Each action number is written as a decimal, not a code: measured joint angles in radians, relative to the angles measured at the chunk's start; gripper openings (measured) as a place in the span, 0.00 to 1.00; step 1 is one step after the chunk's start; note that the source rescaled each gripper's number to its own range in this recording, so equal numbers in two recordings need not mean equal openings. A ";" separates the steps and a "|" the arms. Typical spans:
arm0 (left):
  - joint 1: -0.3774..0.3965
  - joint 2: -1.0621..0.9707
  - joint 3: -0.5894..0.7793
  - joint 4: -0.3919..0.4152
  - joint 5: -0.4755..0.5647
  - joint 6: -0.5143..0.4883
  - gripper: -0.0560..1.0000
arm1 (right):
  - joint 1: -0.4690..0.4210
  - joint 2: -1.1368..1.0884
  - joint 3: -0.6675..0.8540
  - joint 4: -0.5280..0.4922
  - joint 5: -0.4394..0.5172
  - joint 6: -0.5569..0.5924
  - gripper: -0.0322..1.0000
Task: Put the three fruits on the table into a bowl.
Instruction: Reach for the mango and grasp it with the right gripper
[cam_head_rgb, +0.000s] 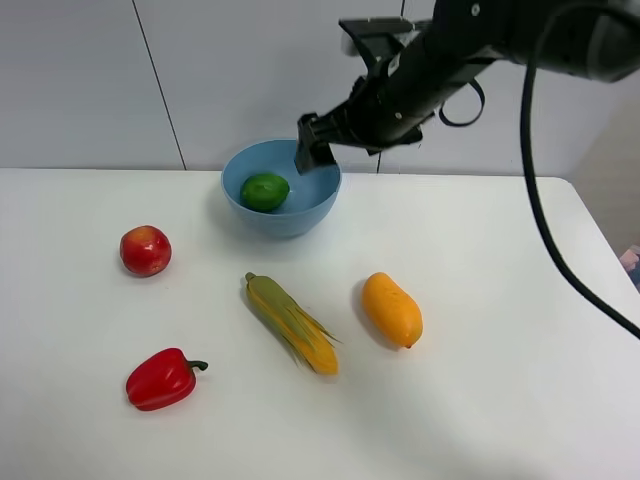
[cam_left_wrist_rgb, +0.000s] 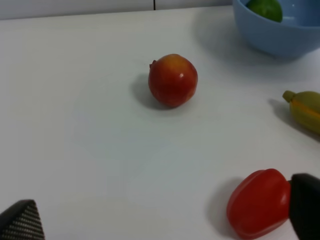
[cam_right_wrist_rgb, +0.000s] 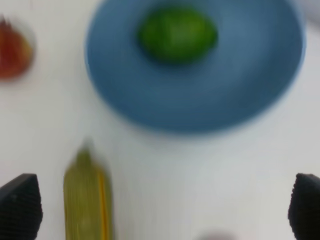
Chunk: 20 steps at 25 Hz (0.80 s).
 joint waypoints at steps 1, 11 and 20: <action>0.000 0.000 0.000 0.000 0.000 0.000 1.00 | 0.000 -0.016 0.061 -0.012 -0.004 0.019 0.99; 0.000 0.000 0.000 0.000 0.000 0.000 1.00 | 0.000 -0.032 0.463 -0.060 -0.185 0.112 0.99; 0.000 0.000 0.000 0.000 0.000 0.000 1.00 | 0.000 0.089 0.497 -0.060 -0.239 0.161 0.99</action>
